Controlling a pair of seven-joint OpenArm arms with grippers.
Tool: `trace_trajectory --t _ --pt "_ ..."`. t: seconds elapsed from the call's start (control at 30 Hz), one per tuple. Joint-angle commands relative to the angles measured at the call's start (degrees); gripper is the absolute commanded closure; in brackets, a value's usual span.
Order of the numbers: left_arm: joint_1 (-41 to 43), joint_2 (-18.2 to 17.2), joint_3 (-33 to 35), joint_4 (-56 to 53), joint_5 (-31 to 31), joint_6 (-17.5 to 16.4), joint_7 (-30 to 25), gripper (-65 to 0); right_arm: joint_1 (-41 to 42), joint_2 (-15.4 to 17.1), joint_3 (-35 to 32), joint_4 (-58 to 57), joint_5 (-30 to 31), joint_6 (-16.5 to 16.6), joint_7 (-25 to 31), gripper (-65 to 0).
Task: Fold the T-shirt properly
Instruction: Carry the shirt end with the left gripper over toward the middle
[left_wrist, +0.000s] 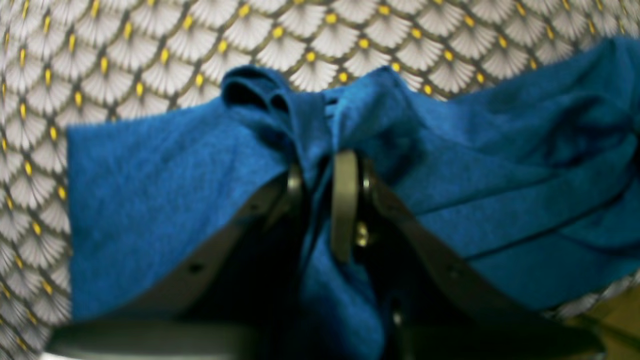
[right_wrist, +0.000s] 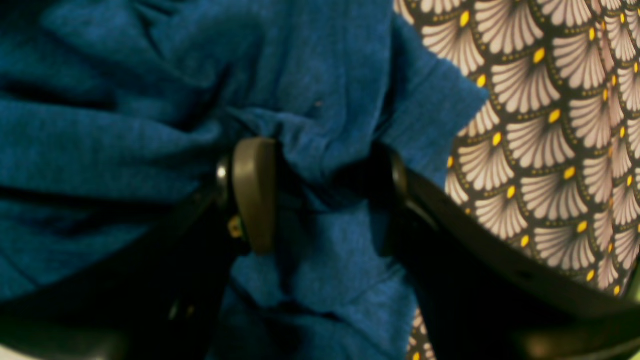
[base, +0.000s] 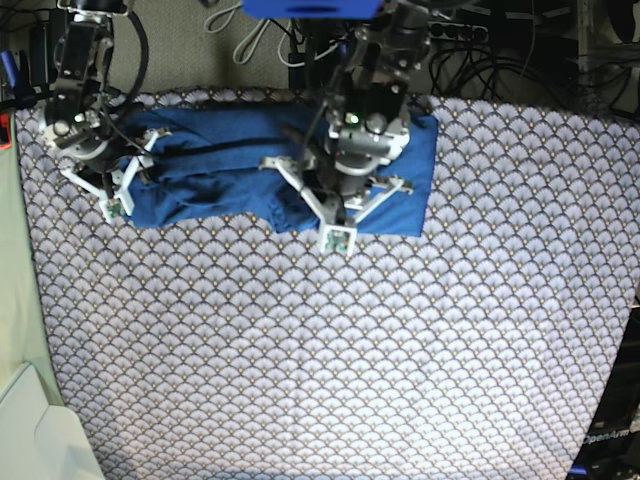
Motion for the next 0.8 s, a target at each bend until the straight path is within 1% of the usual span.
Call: trace_trajectory --t 0.0,0.13,0.37,0.43,0.57,0.63,0.77 --pt "-0.89 0.71 0.31 0.87 -1.57 0.48 -1.24 -0.3 -0.16 0.54 0.24 0.31 -0.70 0.05 -0.97 -29.0" --pt "-0.89 0.71 0.40 0.87 -3.86 0.48 -1.15 -0.3 -0.16 0.54 0.24 0.31 -0.70 0.05 -1.06 -29.0" --pt "-1.33 0.71 3.83 0.87 -3.77 0.39 -0.36 -1.4 -0.16 0.54 0.24 0.31 -0.70 0.05 -1.06 -29.0" --pt "-1.24 0.71 3.91 0.78 -3.77 0.57 -0.36 -4.5 -0.16 0.54 0.06 0.31 -0.70 0.05 -1.06 -29.0" --pt "-0.71 0.71 3.91 0.87 -3.24 0.66 -0.36 -14.9 -0.16 0.54 -0.03 0.31 -0.70 0.05 -1.06 -29.0" --pt "-0.80 0.19 4.35 0.87 -3.68 0.75 -0.36 -16.4 -0.16 0.54 0.06 0.31 -0.70 0.05 -1.06 -29.0" --pt "-0.80 -0.07 4.35 0.95 -3.68 0.66 -0.36 -16.6 -0.16 0.54 0.06 0.31 -0.70 0.05 -1.06 -29.0"
